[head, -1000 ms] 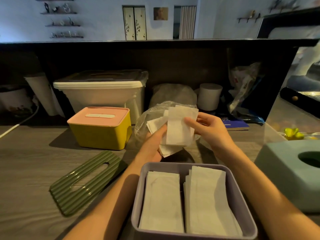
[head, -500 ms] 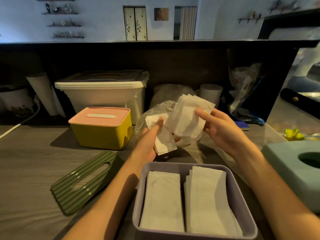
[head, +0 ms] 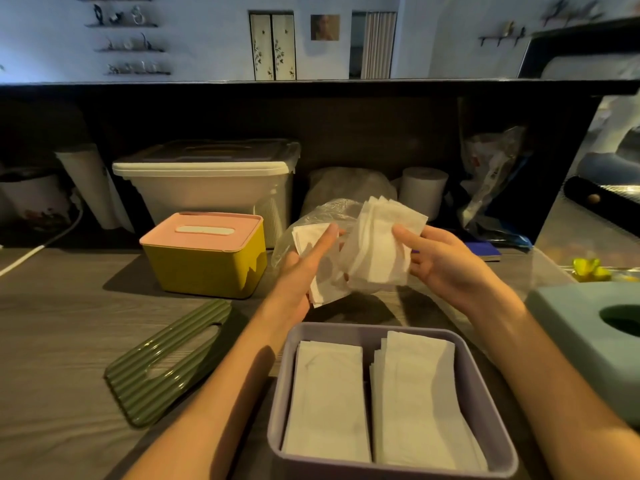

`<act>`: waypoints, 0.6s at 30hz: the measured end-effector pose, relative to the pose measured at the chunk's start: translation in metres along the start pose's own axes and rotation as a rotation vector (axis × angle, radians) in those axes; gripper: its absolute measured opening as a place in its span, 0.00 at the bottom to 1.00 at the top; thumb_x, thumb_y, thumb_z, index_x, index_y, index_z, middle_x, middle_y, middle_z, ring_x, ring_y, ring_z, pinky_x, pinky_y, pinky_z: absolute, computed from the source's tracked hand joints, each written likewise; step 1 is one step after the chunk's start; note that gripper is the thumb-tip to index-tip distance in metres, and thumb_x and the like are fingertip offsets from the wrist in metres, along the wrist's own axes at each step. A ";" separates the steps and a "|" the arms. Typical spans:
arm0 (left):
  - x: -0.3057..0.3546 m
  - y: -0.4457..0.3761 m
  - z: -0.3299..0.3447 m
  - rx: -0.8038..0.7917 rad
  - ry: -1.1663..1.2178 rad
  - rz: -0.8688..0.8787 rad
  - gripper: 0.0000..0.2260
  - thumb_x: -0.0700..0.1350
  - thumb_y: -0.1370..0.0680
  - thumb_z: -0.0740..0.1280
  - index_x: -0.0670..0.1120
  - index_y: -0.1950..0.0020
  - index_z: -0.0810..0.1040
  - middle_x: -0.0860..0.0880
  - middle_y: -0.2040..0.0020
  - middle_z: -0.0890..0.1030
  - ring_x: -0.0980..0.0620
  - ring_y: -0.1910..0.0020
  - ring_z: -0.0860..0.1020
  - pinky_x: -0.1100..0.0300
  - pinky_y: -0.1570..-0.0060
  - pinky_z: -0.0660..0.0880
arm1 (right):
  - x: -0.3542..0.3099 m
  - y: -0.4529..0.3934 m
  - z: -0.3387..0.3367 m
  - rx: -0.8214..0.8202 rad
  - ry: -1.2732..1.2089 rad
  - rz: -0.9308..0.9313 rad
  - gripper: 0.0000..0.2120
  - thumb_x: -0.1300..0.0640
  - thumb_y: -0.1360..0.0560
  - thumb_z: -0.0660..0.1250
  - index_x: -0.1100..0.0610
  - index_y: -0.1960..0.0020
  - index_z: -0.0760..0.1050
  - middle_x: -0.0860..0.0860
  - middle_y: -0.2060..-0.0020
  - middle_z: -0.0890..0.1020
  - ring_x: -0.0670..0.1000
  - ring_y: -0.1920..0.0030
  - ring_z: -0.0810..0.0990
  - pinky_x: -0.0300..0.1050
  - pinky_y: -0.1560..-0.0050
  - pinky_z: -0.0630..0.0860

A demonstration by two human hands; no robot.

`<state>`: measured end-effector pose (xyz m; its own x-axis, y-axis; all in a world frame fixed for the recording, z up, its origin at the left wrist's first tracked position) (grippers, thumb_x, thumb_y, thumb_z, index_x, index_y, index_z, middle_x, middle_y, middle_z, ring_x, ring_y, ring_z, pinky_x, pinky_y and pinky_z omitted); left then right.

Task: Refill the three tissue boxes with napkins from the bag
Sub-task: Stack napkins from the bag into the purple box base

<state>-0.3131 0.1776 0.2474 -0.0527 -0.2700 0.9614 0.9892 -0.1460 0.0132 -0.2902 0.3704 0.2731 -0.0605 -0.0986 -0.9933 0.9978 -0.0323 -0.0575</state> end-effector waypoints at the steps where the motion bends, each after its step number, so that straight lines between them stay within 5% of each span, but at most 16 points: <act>1: 0.001 0.001 0.005 -0.027 -0.020 0.006 0.32 0.65 0.36 0.74 0.55 0.35 0.76 0.50 0.42 0.83 0.48 0.40 0.80 0.45 0.37 0.77 | 0.006 -0.001 0.002 -0.005 -0.086 0.064 0.14 0.54 0.19 0.67 0.55 0.34 0.77 0.52 0.43 0.86 0.52 0.43 0.86 0.50 0.45 0.82; 6: 0.005 0.007 0.018 -0.128 -0.058 0.030 0.25 0.61 0.35 0.72 0.57 0.39 0.75 0.49 0.44 0.83 0.49 0.42 0.80 0.46 0.37 0.76 | 0.023 -0.003 0.011 -0.066 -0.378 0.235 0.18 0.52 0.21 0.68 0.57 0.32 0.78 0.55 0.46 0.86 0.52 0.45 0.86 0.50 0.45 0.84; 12: -0.007 0.001 0.015 -0.083 -0.107 -0.024 0.24 0.62 0.28 0.70 0.55 0.35 0.76 0.54 0.45 0.84 0.53 0.42 0.80 0.54 0.42 0.76 | 0.024 -0.005 0.009 -0.031 -0.170 0.178 0.18 0.51 0.20 0.68 0.57 0.32 0.76 0.55 0.44 0.86 0.54 0.45 0.86 0.49 0.51 0.85; 16: -0.033 -0.001 0.012 0.000 0.067 -0.262 0.20 0.60 0.19 0.63 0.47 0.36 0.78 0.47 0.55 0.87 0.51 0.58 0.84 0.55 0.56 0.79 | 0.014 0.001 0.020 -0.096 0.001 0.100 0.17 0.50 0.19 0.67 0.55 0.33 0.77 0.53 0.46 0.87 0.52 0.47 0.87 0.44 0.54 0.83; 18: -0.038 0.003 0.024 -0.030 0.200 -0.336 0.21 0.58 0.17 0.60 0.43 0.33 0.77 0.41 0.49 0.86 0.45 0.52 0.84 0.52 0.53 0.80 | 0.011 0.003 0.023 -0.064 0.147 0.033 0.16 0.49 0.20 0.69 0.52 0.34 0.78 0.49 0.48 0.87 0.51 0.48 0.87 0.45 0.52 0.83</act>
<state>-0.3050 0.2102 0.2175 -0.4019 -0.3821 0.8322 0.9079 -0.2848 0.3077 -0.2880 0.3460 0.2641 -0.0280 0.0485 -0.9984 0.9991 0.0326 -0.0264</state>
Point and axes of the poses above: each hand's wrist, its own y-axis away from the middle knuckle, its own z-axis out of the palm, x = y × z, the point moved 9 cm from there along -y, towards the middle knuckle
